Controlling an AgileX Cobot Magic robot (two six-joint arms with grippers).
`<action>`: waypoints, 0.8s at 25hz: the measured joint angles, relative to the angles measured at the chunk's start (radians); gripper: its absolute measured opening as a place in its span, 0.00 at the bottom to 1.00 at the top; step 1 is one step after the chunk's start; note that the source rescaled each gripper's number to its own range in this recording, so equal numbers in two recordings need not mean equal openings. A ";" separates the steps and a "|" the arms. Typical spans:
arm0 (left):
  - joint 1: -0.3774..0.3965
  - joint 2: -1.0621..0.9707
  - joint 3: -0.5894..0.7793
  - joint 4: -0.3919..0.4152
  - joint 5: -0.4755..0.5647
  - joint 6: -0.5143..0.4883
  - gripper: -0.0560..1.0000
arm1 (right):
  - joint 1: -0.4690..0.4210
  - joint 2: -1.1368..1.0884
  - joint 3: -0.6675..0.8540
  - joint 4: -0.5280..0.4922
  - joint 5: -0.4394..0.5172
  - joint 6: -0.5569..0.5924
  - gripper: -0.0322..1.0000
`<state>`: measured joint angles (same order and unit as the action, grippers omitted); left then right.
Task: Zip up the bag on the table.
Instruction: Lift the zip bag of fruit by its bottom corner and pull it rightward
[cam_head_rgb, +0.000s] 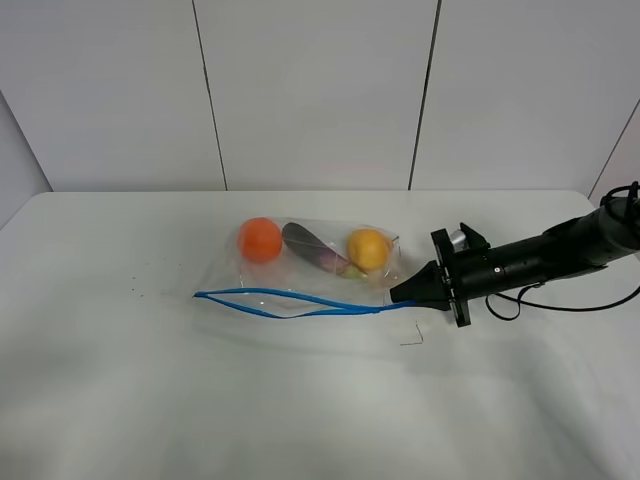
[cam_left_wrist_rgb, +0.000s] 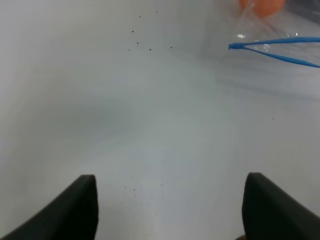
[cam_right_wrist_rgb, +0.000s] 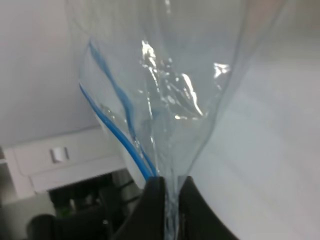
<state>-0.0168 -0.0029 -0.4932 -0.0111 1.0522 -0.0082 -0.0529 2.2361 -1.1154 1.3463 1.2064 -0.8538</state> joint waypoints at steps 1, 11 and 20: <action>0.000 0.000 0.000 0.000 0.000 0.000 0.96 | 0.000 0.000 0.000 0.007 0.001 0.019 0.03; 0.000 0.000 0.000 0.000 0.000 0.000 0.96 | 0.019 -0.022 -0.003 0.074 0.000 0.163 0.03; 0.000 0.000 0.000 0.000 0.000 0.000 0.96 | 0.032 -0.101 -0.003 0.115 -0.001 0.210 0.03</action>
<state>-0.0168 -0.0029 -0.4932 -0.0111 1.0522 -0.0082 -0.0212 2.1354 -1.1180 1.4611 1.2053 -0.6441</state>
